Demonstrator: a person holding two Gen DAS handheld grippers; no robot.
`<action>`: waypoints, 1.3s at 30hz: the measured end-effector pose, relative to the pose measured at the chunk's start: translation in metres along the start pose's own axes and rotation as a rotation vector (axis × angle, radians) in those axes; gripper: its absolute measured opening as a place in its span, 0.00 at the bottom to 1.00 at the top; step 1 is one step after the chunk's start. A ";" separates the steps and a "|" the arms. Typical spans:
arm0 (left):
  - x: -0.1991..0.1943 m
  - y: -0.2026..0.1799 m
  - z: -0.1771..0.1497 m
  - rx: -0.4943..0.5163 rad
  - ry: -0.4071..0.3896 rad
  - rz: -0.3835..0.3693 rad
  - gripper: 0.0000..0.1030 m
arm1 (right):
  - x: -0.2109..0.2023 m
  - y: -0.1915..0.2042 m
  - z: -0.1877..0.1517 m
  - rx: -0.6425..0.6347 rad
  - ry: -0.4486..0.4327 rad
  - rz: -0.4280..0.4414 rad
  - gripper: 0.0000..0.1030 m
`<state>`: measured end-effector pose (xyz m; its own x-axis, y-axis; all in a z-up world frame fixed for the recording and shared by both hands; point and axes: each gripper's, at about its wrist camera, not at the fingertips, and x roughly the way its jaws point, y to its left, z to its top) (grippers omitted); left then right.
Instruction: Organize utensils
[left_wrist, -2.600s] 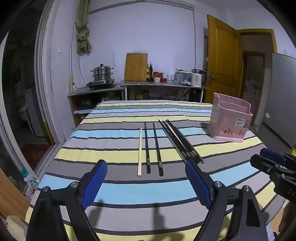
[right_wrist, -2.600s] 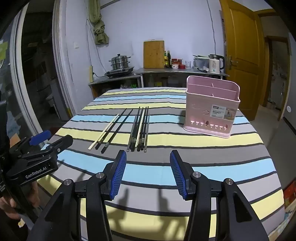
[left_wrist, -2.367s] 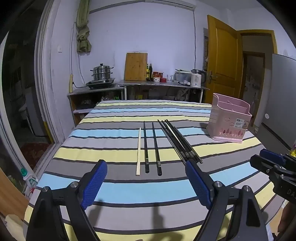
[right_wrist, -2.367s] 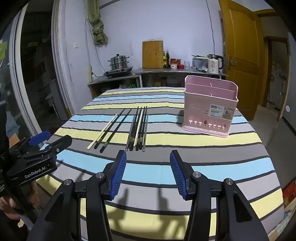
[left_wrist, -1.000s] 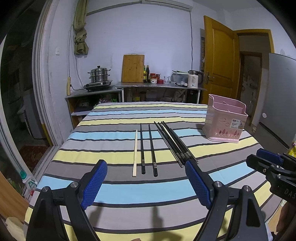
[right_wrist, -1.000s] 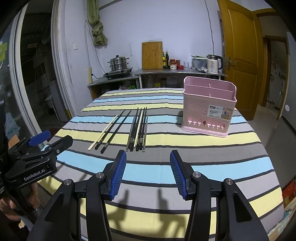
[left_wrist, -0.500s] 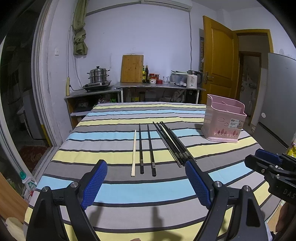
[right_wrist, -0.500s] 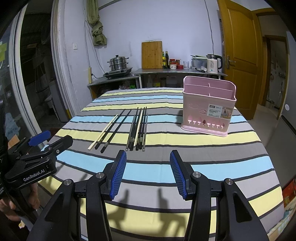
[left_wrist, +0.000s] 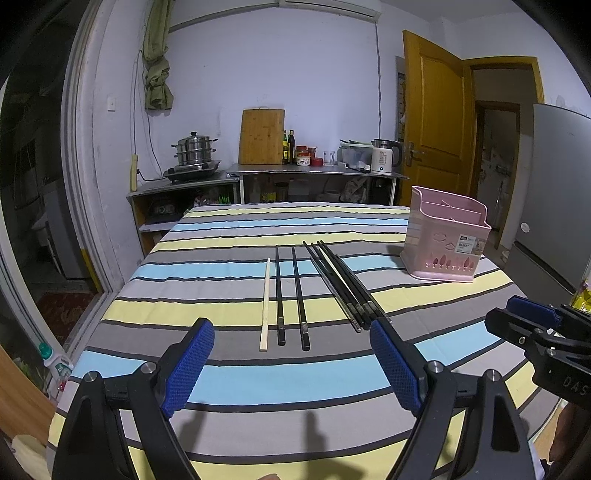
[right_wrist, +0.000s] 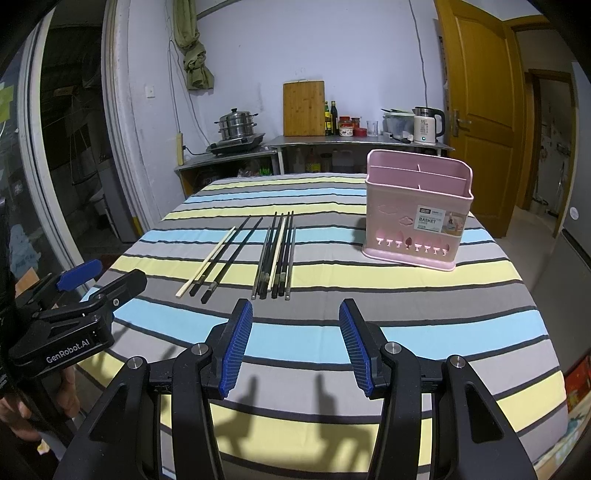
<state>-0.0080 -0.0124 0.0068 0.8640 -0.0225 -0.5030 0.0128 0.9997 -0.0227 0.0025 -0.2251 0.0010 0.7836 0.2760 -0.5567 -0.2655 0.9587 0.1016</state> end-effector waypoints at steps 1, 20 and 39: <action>0.000 0.000 0.000 0.000 0.000 0.000 0.84 | 0.000 0.000 0.000 0.000 0.001 0.000 0.48; 0.008 0.002 -0.004 0.002 0.019 -0.002 0.84 | 0.008 0.001 -0.002 0.001 0.015 0.009 0.48; 0.094 0.040 0.020 -0.011 0.167 0.018 0.79 | 0.069 -0.005 0.028 0.004 0.107 0.037 0.48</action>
<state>0.0836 0.0254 -0.0239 0.7683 -0.0079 -0.6401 -0.0079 0.9997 -0.0218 0.0730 -0.2089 -0.0148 0.7087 0.3029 -0.6371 -0.2908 0.9483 0.1273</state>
